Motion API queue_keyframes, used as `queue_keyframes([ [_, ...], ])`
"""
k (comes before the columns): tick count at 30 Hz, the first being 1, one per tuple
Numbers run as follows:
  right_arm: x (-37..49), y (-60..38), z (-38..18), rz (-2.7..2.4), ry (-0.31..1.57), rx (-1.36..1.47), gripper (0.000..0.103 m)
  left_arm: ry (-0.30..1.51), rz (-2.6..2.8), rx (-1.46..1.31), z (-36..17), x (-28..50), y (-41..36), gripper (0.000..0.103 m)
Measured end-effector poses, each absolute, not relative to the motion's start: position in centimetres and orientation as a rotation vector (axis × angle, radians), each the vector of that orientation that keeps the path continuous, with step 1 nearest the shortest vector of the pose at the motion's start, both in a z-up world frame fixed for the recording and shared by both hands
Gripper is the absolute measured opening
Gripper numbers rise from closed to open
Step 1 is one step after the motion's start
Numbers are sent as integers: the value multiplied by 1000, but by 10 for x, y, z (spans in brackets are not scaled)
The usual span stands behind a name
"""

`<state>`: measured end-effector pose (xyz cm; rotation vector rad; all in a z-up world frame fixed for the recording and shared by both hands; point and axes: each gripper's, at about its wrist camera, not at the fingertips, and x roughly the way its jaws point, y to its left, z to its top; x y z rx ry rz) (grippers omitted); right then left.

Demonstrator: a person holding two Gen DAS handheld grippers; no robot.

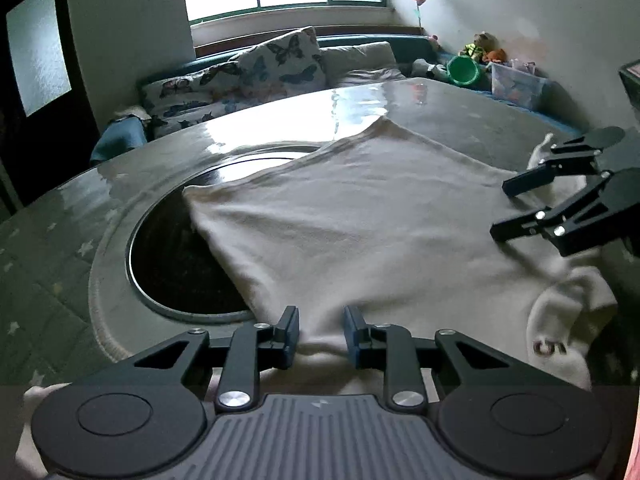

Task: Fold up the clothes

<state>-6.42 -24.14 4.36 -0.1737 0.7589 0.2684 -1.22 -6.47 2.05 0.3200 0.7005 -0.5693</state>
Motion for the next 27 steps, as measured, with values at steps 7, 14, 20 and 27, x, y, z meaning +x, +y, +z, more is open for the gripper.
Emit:
queue_keyframes([
  [7, -55, -245, 49, 267, 735, -155, 63, 694, -559, 270, 31, -5, -69, 30],
  [14, -40, -259, 40, 250, 766, -105, 63, 725, -562, 280, 22, -1, -69, 31],
  [20, -64, -290, 58, 194, 699, -33, 63, 695, -550, 278, 32, -10, -72, 34],
  [27, -100, -363, 60, -18, 692, 57, 57, 647, -631, 275, 44, -29, -102, 43],
])
